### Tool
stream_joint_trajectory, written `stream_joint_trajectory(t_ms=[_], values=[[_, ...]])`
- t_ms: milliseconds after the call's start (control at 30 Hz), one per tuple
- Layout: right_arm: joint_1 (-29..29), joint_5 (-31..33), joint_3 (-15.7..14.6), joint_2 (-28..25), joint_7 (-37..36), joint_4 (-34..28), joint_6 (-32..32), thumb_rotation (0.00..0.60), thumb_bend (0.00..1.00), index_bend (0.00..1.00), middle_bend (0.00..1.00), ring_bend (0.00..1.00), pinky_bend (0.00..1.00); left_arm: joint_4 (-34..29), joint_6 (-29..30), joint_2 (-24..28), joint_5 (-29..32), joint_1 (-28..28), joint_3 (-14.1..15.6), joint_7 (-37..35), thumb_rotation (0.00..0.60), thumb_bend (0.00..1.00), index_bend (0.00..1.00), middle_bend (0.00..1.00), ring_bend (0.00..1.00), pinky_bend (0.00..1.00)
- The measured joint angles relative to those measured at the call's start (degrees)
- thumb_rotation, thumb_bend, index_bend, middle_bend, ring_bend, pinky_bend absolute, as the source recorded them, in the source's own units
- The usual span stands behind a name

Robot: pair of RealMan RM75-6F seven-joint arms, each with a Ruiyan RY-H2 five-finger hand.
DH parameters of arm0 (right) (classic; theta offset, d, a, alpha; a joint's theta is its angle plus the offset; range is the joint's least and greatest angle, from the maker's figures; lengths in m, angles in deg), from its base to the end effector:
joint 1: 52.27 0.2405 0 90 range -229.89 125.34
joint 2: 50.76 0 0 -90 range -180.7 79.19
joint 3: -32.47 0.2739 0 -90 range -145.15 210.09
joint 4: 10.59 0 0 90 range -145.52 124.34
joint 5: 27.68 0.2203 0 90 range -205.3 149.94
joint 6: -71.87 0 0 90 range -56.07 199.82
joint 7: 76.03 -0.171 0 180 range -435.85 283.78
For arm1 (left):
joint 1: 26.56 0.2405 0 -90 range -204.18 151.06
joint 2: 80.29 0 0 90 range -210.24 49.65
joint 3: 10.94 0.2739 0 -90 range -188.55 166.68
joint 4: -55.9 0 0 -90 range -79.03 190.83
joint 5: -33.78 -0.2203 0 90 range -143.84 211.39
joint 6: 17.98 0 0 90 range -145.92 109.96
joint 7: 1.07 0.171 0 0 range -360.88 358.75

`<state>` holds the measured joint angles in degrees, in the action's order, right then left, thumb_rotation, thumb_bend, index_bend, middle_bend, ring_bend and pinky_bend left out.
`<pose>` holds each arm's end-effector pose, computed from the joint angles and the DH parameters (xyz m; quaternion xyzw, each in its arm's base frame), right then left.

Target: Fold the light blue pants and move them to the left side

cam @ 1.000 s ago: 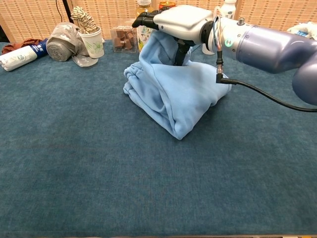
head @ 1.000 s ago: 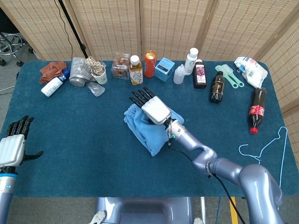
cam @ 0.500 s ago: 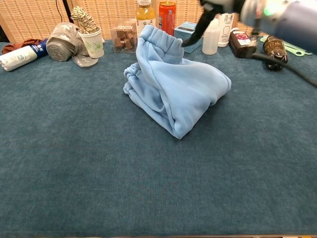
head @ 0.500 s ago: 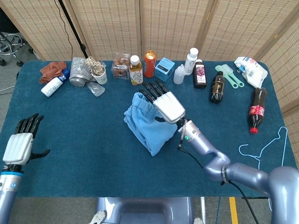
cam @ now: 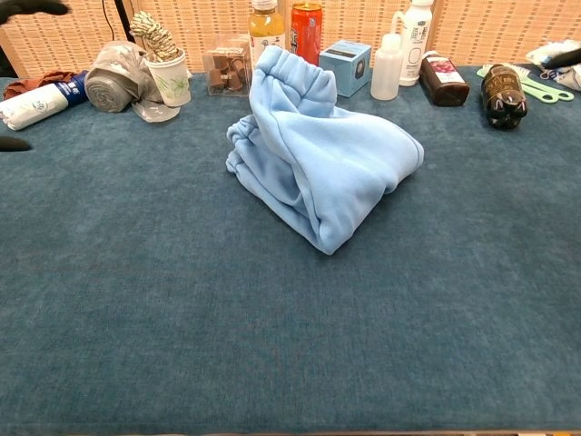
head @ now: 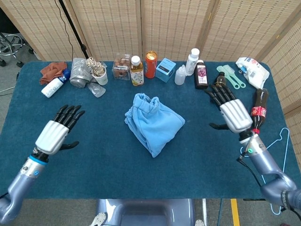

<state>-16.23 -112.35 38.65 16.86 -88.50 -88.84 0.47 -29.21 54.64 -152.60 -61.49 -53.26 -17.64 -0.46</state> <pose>-0.2225 -0.3957 0.1432 0.6904 -0.2879 0.4799 0.4584 -0.2214 0.3275 0.0872 -0.7306 -0.2592 -0.4564 0.4367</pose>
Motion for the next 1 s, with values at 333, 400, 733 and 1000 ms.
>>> stream_joint_trajectory(t_ms=[333,400,733,1000], values=[[-9.74,-4.65,-5.99,-6.87,-10.45,1.54,-6.91,0.6,0.0,0.0,0.0,0.0,0.0,-0.95,-12.62,-3.2,1.77,-11.75,-4.34,8.0,0.6,0.07,0.0,0.0,0.0,0.0],[-10.89,-4.84,-6.08,-7.04,-11.38,1.94,-8.37,0.6,0.0,0.0,0.0,0.0,0.0,-1.06,-14.37,-4.18,2.95,-13.45,-5.19,10.69,0.6,0.06,0.0,0.0,0.0,0.0],[-18.24,-3.22,-5.49,-2.79,-16.5,3.69,-14.97,0.6,0.0,0.0,0.0,0.0,0.0,2.37,-22.17,-12.59,11.36,-21.7,-7.85,20.89,0.6,0.06,0.0,0.0,0.0,0.0],[-20.13,-3.83,-4.69,-1.11,-18.85,4.97,-16.51,0.6,0.0,0.0,0.0,0.0,0.0,8.11,-23.93,-16.9,13.27,-24.15,-6.22,21.97,0.6,0.06,0.0,0.0,0.0,0.0]])
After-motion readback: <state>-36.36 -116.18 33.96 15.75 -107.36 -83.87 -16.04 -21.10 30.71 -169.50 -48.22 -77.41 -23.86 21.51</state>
